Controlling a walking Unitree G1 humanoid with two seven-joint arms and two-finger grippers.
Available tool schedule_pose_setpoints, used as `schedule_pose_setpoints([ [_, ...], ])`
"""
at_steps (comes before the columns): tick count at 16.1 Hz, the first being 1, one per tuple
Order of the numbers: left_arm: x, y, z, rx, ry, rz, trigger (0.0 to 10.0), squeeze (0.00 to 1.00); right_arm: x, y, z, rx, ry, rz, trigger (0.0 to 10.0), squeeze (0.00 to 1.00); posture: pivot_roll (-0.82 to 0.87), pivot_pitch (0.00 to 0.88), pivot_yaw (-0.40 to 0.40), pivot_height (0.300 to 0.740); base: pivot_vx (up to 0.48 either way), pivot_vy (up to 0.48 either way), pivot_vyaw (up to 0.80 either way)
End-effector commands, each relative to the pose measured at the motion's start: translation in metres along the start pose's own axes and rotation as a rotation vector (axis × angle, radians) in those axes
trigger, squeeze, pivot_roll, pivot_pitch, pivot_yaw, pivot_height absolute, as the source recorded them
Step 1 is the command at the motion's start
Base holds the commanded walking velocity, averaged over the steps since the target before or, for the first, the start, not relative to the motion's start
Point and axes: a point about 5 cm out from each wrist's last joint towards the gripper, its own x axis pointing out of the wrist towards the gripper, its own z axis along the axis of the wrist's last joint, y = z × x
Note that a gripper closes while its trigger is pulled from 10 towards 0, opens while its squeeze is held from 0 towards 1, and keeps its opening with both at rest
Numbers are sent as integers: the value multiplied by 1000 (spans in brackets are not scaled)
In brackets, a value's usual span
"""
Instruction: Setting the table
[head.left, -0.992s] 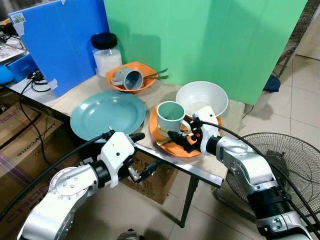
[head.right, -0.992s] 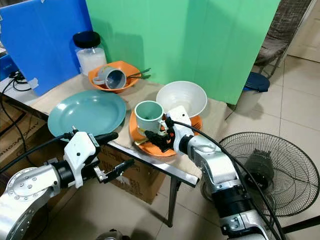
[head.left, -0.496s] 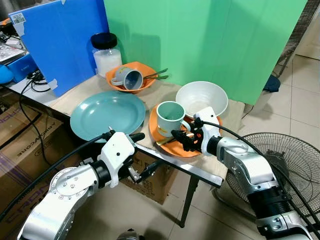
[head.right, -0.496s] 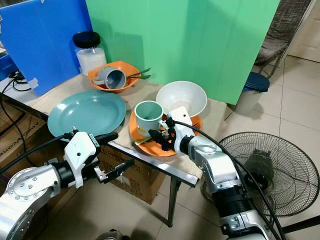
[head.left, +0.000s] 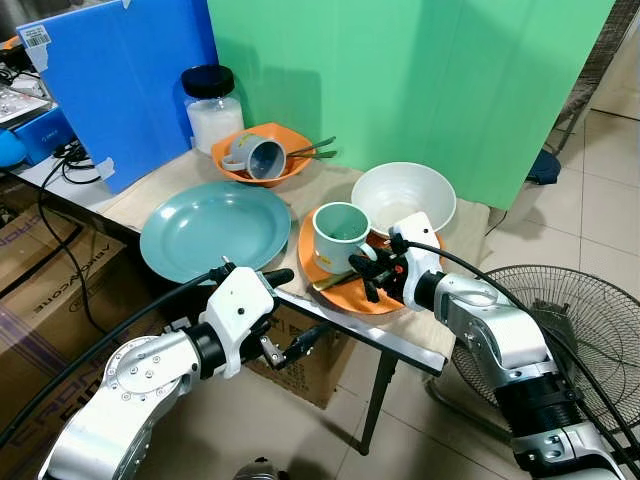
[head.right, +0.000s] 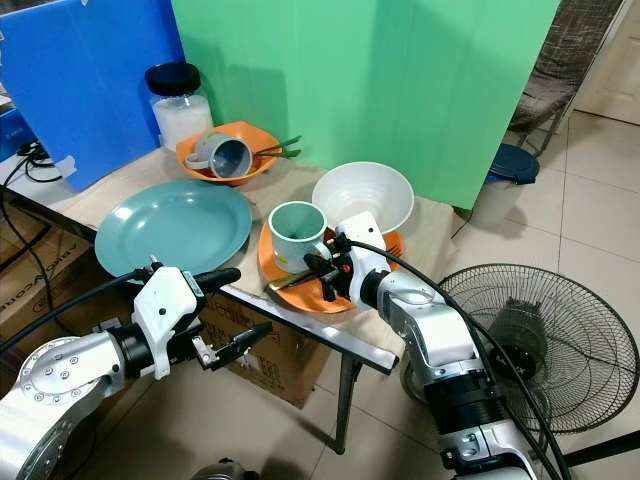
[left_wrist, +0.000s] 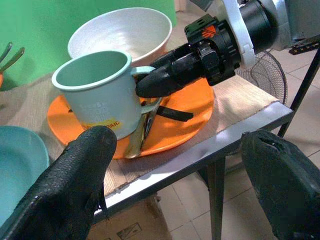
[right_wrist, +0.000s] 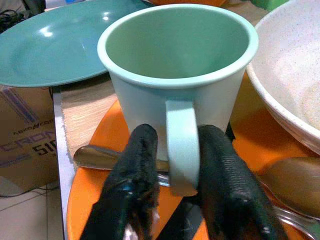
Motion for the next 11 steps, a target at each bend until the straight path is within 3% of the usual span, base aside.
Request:
schedule_pose_setpoints([
  [1,-1,0,-1,9,8,4,10000,0,1,0,5,-5,-21,-1,0,0,155,0,19,740,0,0,0],
  [6,-1,1,-1,14,8,4,10000,0,-1,-1,10,-16,-47,0,0,0,152,0,28,740,0,0,0],
  [11,1,6,2,28,-2,12,10000,0,-19,2,44,-54,-200,7,0,0,151,0,34,740,0,0,0],
])
